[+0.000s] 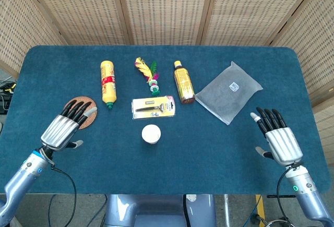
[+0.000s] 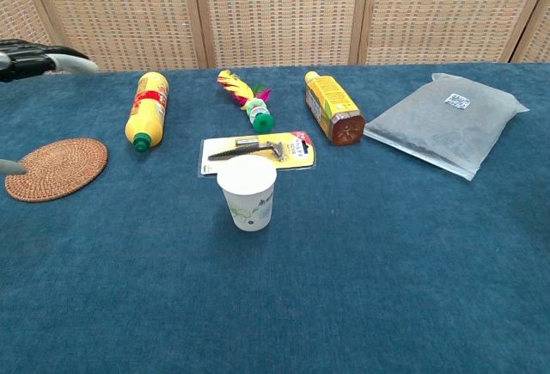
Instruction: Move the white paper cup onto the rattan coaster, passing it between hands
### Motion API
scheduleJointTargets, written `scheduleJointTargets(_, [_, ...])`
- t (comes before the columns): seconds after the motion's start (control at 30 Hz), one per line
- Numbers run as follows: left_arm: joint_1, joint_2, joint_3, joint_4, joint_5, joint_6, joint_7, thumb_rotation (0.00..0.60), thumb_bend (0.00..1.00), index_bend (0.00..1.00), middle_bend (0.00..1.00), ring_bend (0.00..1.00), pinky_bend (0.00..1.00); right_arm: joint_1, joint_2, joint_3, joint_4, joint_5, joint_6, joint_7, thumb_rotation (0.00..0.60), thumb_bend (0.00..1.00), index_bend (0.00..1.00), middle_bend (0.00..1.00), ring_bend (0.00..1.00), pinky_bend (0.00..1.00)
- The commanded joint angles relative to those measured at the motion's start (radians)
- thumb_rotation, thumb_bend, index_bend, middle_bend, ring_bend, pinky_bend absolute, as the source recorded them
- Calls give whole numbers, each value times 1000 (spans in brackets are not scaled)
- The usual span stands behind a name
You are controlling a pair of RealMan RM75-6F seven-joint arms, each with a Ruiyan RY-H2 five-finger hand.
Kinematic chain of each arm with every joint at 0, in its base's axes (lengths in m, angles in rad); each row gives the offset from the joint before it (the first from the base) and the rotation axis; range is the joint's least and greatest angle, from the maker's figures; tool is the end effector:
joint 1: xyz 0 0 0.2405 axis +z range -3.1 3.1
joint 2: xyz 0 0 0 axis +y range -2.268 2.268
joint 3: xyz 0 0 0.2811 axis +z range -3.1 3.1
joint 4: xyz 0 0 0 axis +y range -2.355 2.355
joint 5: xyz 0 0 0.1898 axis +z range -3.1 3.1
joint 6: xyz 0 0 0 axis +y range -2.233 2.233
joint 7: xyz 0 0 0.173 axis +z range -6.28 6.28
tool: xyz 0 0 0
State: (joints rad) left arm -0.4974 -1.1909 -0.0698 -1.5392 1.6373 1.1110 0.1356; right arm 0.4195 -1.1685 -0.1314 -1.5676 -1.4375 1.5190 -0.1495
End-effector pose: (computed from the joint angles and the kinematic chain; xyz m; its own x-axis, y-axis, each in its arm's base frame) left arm -0.2286 0.3209 0.1069 0.6285 0.0765 0.7740 0.6930 -0.5069 -0.5127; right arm -0.2760 -0.2805 0.1579 0.5488 0.0266 0.8356 -0.8063 -0.2470 0.5374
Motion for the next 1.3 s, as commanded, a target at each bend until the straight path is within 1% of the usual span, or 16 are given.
scheduleJointTargets(0.03, [-98,-51,0,25,59,-96,16,600,0,0,0,0,0,-48,-22,19,1,26,9,-28,600,0,76,0,0,0])
scheduleJointTargets(0.13, [-147,-84,-12,26,51,-151,53,600,0,0,0,0,0,-65,-32,40,23,25,17,-54,600,0,77,0,0,0])
scheduleJointTargets(0.3, [-205,-137,-24,53,34,-214,111,600,1,0,0,0,0,-77,-34,61,43,18,4,-49,600,0,80,0,0,0])
scheduleJointTargets(0.43, [-260,-207,-41,94,-1,-272,130,600,0,0,0,0,0,-92,-29,86,44,16,3,-47,600,0,80,0,0,0])
scheduleJointTargets(0.83, [-346,-320,-54,157,-44,-317,129,600,0,0,0,0,12,-118,-29,132,49,18,-22,-46,600,0,81,0,0,0])
scheduleJointTargets(0.93, [-360,-361,-50,186,-57,-322,120,600,0,0,0,8,49,-124,-30,143,52,17,-31,-31,600,0,80,0,0,0])
scheduleJointTargets(1.1, [-371,-401,-50,222,-69,-317,114,600,0,4,11,74,141,-128,-31,151,58,13,-38,-23,600,0,80,0,0,0])
scheduleJointTargets(1.17, [-377,-425,-53,240,-75,-310,98,600,0,34,59,133,211,-131,-32,157,61,11,-40,-20,600,0,80,0,0,0])
scheduleJointTargets(1.3, [-391,-471,-55,287,-77,-289,73,600,19,130,148,217,290,-137,-32,168,66,7,-45,-12,600,0,81,0,0,0])
